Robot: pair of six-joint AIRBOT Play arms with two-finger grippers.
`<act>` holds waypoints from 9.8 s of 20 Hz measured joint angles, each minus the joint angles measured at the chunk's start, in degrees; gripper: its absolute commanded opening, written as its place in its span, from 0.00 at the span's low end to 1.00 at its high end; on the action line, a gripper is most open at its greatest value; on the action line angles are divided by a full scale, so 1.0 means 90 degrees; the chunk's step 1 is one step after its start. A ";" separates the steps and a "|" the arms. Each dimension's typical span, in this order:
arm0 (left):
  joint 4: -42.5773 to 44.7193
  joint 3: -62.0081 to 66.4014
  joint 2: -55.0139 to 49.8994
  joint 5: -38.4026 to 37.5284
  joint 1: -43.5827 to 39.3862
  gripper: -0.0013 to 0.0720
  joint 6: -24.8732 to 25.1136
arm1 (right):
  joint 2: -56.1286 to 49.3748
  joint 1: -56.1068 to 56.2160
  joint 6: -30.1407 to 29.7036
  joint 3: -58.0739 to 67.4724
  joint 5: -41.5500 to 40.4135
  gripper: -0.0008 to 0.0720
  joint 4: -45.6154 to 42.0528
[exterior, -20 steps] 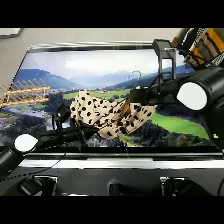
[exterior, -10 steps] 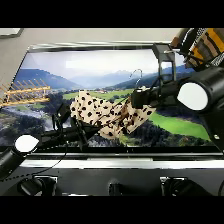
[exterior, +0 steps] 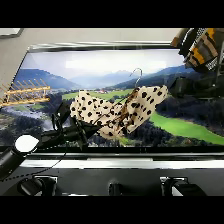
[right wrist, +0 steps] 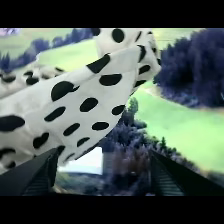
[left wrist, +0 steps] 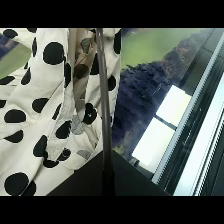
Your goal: Fold the clothes and pants, and hang the long-sleeved shirts on hangers.
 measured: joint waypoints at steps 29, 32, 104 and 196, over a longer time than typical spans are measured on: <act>-0.0010 0.0002 0.0000 -0.0124 0.0005 0.52 -0.0080 | -0.1722 0.0874 -0.7822 -0.0005 -0.0129 0.03 0.2137; 0.0019 -0.0002 -0.0005 -0.0158 0.0095 0.77 -0.0384 | -0.1472 0.0857 -0.7487 -0.0005 -0.0182 0.03 0.1887; -0.0204 0.2475 -0.3910 -0.1440 0.1156 0.80 -0.4303 | -0.0646 0.1732 -0.2815 -0.0005 0.0015 0.03 -0.0187; 0.3240 0.3026 -0.1175 -0.2766 0.1933 0.97 -0.2081 | -0.1511 0.2771 -0.6052 0.0789 -0.0177 0.03 -0.0527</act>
